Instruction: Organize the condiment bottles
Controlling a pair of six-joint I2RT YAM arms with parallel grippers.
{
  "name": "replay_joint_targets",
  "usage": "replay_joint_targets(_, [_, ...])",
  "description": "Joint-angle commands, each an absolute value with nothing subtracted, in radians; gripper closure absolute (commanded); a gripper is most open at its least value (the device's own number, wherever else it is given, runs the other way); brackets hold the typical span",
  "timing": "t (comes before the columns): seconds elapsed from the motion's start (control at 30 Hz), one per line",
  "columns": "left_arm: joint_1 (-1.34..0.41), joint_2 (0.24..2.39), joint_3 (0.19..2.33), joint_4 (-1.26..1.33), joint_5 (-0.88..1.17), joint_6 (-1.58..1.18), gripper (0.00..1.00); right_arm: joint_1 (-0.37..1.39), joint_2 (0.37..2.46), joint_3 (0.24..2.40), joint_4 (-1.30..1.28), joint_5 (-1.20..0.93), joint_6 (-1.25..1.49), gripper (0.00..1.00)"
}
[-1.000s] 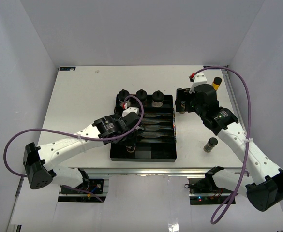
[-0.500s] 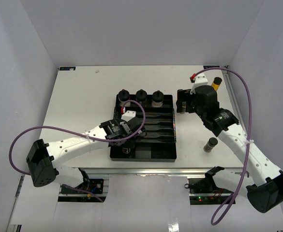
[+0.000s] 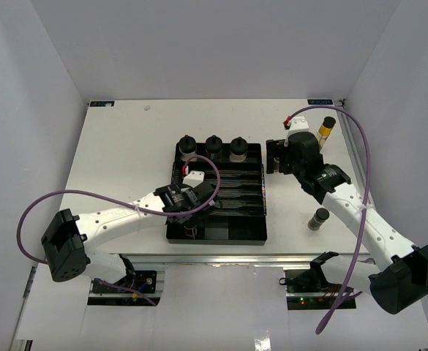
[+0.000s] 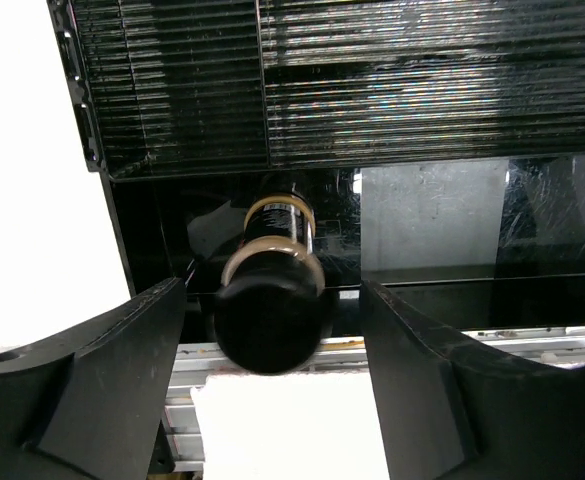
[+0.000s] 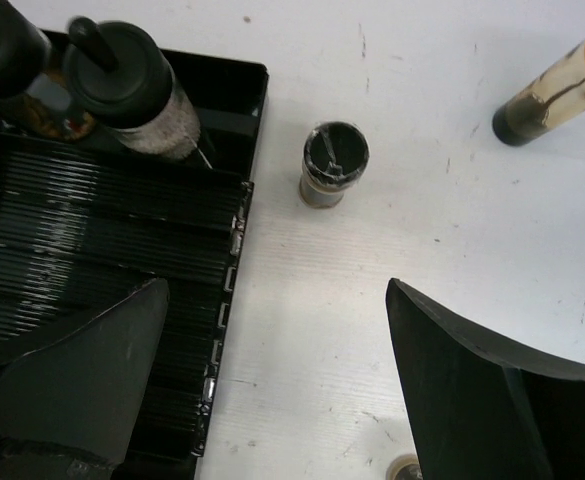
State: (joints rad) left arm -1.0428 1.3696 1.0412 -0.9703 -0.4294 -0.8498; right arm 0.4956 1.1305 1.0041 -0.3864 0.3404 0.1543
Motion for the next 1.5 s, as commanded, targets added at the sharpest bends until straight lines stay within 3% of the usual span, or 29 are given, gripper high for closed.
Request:
replay_joint_targets(0.0, [-1.046,1.330,1.063,-0.963,-0.449,-0.853,0.12,0.467,1.184,1.008,-0.315,0.386,0.160,0.04])
replay_joint_targets(0.13, [-1.046,1.307,1.102,-0.989,-0.437,-0.854,0.02,0.436,1.230,1.003,-0.283,0.378,0.163,0.04])
replay_joint_targets(0.57, [-1.045,1.121,1.253,-1.044,-0.431,-0.804,0.02,0.296,1.468,1.076,-0.218,0.220,0.163,0.08])
replay_joint_targets(1.03, [-1.035,0.986,1.186,-1.039,-0.557,-0.825,0.02,0.293,1.697,1.224,-0.209,0.242,0.136,0.18])
replay_joint_targets(1.3, [-1.034,1.003,1.195,-1.025,-0.525,-0.799,0.02,0.293,1.727,1.232,-0.213,0.252,0.128,0.37])
replay_joint_targets(1.47, [-1.034,1.000,1.202,-1.027,-0.523,-0.797,0.02,0.293,1.721,1.247,-0.245,0.264,0.126,0.60])
